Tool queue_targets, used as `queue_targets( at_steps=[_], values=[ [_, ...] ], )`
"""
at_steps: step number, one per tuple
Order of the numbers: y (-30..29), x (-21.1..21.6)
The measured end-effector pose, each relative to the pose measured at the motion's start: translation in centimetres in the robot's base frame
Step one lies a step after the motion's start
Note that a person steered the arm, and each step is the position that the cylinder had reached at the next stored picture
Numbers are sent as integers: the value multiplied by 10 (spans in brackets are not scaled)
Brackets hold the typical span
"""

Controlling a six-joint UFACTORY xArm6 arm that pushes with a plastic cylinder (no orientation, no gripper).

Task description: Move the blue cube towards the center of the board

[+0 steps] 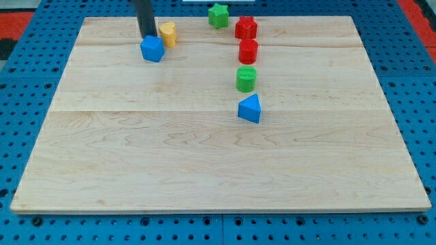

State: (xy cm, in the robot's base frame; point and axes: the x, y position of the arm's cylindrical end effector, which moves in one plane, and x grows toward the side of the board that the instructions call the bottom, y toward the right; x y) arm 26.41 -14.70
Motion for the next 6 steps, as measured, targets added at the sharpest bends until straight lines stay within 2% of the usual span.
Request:
queue_targets(
  at_steps=[2, 3, 5, 6],
  values=[
    [5, 55],
    [20, 68],
    [74, 66],
    [95, 90]
  ],
)
